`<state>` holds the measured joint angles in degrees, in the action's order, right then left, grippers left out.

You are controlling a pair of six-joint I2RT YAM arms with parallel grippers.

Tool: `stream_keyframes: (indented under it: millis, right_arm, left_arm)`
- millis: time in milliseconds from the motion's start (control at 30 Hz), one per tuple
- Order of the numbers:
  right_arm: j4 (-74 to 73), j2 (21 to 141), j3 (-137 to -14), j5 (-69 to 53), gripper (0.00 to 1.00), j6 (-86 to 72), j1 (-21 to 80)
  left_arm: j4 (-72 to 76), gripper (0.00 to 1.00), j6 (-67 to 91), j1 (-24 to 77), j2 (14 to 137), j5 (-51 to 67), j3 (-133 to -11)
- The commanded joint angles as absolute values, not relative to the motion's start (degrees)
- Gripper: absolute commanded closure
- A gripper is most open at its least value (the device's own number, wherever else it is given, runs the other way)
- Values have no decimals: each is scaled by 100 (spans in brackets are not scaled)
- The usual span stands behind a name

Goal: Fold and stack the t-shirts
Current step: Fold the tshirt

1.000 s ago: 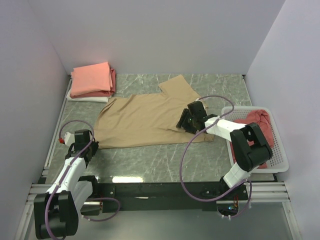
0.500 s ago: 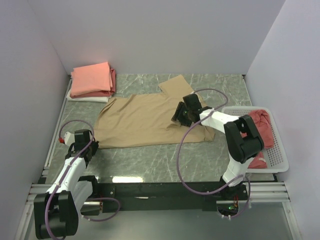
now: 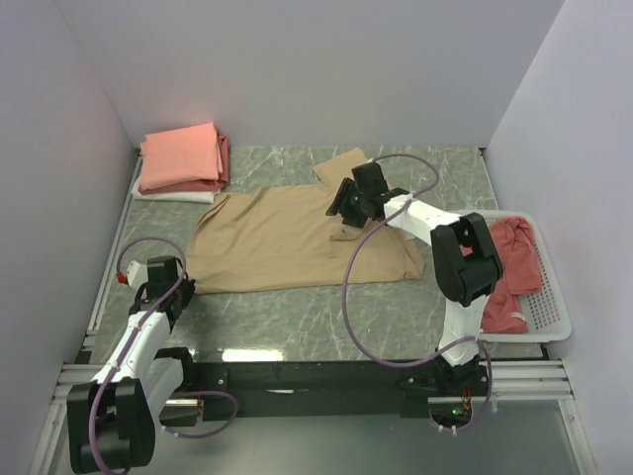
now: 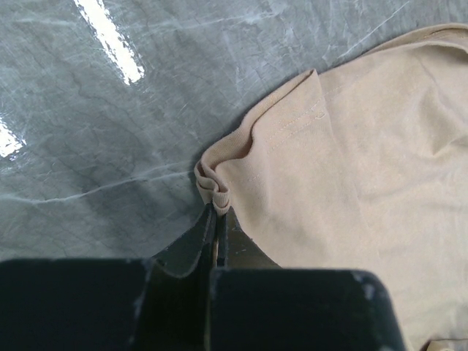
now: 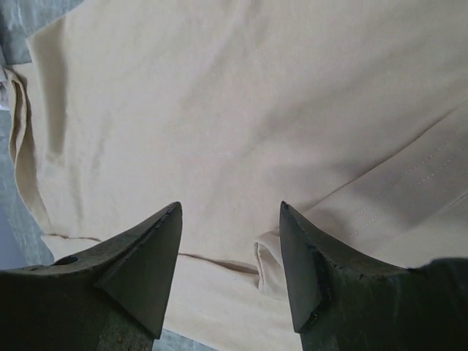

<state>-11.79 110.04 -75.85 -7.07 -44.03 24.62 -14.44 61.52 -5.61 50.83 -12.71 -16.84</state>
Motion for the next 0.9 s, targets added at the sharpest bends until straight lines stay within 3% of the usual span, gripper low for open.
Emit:
stream_keyframes:
  millis: [0,200,333,600,867]
  right_arm:
    - [-1406,10873,-7867,-467,37,-4307,2496]
    - [-1213,9776,-6673,235,39,-4534,2487]
    - [-1020,9457,-5986,386,47,-4570,2409]
    - [-1151,9764,-5827,598,83,-4272,2364]
    - [-1336,10239,-6213,562,84,-4035,2373]
  left_arm:
    - [-1310,100,6056,-580,5062,-1204,-1811]
    - [-1301,99,6056,-580,5036,-1213,-1802]
    - [-1301,100,6047,-589,5062,-1204,-1811]
    - [-1292,100,6047,-580,5080,-1204,-1811]
    - [-1292,100,6047,-589,5097,-1204,-1828]
